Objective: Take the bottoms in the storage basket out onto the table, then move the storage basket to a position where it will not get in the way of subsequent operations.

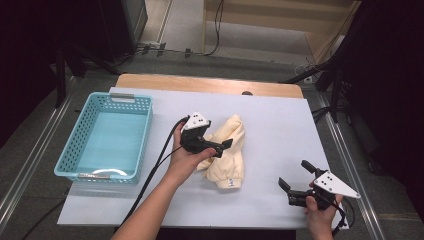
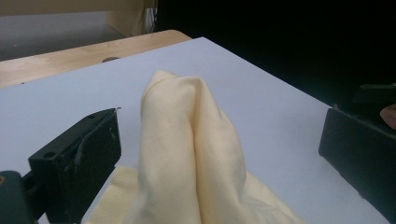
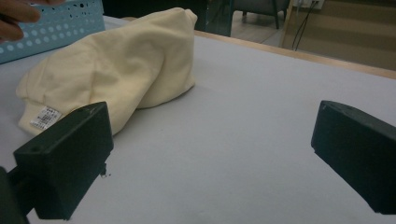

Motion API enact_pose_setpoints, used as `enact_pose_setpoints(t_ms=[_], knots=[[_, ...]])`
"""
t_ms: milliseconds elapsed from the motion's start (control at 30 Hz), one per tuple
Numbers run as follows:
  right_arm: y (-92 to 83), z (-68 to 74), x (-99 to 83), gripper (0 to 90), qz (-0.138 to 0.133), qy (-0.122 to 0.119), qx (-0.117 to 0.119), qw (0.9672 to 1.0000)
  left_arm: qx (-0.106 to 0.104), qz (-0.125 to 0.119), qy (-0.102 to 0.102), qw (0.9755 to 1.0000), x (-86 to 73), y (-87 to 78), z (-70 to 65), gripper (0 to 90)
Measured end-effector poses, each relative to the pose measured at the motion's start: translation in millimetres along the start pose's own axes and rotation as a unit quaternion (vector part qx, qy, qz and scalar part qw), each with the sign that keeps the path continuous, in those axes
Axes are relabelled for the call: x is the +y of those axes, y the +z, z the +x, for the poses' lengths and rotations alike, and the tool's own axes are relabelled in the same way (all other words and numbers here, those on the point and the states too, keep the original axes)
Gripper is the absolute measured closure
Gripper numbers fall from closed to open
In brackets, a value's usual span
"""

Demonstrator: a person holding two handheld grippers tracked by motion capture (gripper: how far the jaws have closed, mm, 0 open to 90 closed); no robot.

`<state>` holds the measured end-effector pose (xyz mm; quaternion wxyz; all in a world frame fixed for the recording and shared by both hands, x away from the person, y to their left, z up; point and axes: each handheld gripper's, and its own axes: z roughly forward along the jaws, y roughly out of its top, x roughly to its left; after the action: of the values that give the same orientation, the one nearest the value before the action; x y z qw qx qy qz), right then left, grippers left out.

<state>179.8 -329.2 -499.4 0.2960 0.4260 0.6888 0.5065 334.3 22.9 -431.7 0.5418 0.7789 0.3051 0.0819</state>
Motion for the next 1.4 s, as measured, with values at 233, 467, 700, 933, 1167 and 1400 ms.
enact_pose_setpoints(t_ms=[233, 467, 700, 933, 1167, 1400], knots=[[0.5, 0.0, 0.2, 0.0, 0.0, 0.001, 0.0, 1.0, 0.012, -0.008, 0.001, 0.9999, 4.4, -12.0, 5.5, 0.0], [1.8, 0.1, 0.1, 0.0, 0.001, 0.001, 0.001, 1.0, 0.016, -0.018, -0.001, 0.9997, 8.6, -20.5, 9.0, 0.0], [0.6, -0.7, 0.1, 0.0, 0.0, 0.003, -0.001, 1.0, 0.021, -0.023, -0.002, 0.9995, 10.7, -26.5, 10.8, 0.0], [1.7, -0.3, 0.7, 0.0, 0.0, 0.0, 0.0, 1.0, 0.023, -0.022, -0.006, 0.9995, 12.1, -30.1, 13.3, 0.0], [1.6, -0.5, 0.2, 0.0, 0.001, 0.001, 0.0, 1.0, 0.028, -0.023, -0.007, 0.9993, 13.7, -35.7, 15.4, 0.0], [1.7, -0.2, 1.5, 0.0, -0.002, 0.0, 0.001, 1.0, 0.033, -0.026, -0.006, 0.9991, 14.7, -42.0, 17.7, 0.0]])
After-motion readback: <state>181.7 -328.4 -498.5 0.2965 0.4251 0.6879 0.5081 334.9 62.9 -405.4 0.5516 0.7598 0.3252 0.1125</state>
